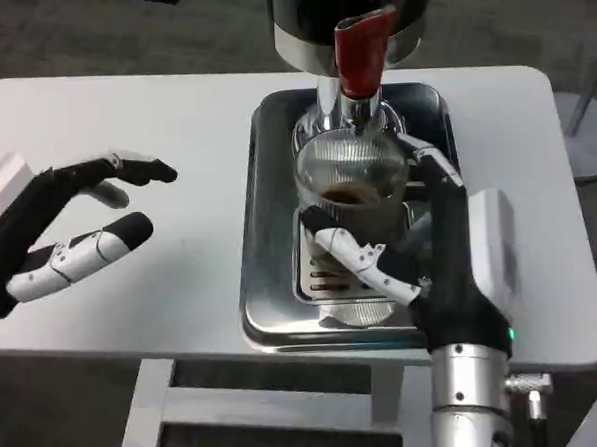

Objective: Grasp the cup under the faucet to collect the drink, then remove the cup.

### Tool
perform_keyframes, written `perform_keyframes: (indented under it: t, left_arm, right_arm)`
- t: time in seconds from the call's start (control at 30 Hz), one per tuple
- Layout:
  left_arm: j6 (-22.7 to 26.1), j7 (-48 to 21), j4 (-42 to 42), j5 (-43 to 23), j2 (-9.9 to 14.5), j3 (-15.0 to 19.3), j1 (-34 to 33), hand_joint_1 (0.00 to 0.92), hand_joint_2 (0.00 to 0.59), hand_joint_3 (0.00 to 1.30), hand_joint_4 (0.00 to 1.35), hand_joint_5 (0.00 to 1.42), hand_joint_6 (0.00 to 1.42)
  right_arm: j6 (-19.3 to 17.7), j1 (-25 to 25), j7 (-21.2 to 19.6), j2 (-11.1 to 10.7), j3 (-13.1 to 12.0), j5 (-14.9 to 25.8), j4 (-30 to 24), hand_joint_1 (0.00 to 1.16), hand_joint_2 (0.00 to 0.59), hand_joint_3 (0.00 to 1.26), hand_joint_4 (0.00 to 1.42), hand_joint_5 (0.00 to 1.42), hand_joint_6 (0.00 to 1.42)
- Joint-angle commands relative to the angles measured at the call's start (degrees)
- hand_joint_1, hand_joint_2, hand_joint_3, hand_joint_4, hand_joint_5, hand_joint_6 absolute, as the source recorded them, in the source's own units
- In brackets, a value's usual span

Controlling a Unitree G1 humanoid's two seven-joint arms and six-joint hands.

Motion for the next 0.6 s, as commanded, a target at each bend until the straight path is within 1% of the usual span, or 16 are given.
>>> perform_keyframes:
  t: [0.03, 0.17, 0.37, 0.6]
  left_arm:
    - [-0.28, -0.88, 0.51, -0.93, -0.36, -0.50, -1.22, 0.000, 0.128, 0.41, 0.32, 0.31, 0.48]
    - [-0.29, -1.12, 0.97, -0.92, -0.67, -0.65, -2.27, 0.000, 0.130, 0.41, 0.32, 0.31, 0.48]
    - [-0.45, -1.55, 0.97, -1.34, -1.04, -0.59, -2.86, 0.000, 0.128, 0.41, 0.31, 0.31, 0.48]
    - [-0.39, -2.16, 0.63, -2.66, -1.14, -0.44, -3.33, 0.000, 0.128, 0.40, 0.31, 0.31, 0.48]
  right_arm:
    - [-0.71, 1.61, -0.19, 0.12, 0.04, -1.47, -4.38, 0.70, 0.272, 0.57, 0.67, 0.81, 1.13]
    - [-0.46, 2.93, 0.96, -0.25, -0.77, -1.39, -6.56, 0.70, 0.271, 0.58, 0.69, 0.83, 1.16]
    - [-0.01, 4.43, 2.42, -0.48, -1.72, -1.39, -8.45, 0.70, 0.271, 0.59, 0.72, 0.87, 1.19]
    - [1.45, 5.73, 4.55, -1.14, -2.42, -1.61, -10.47, 0.69, 0.271, 0.62, 0.74, 0.89, 1.21]
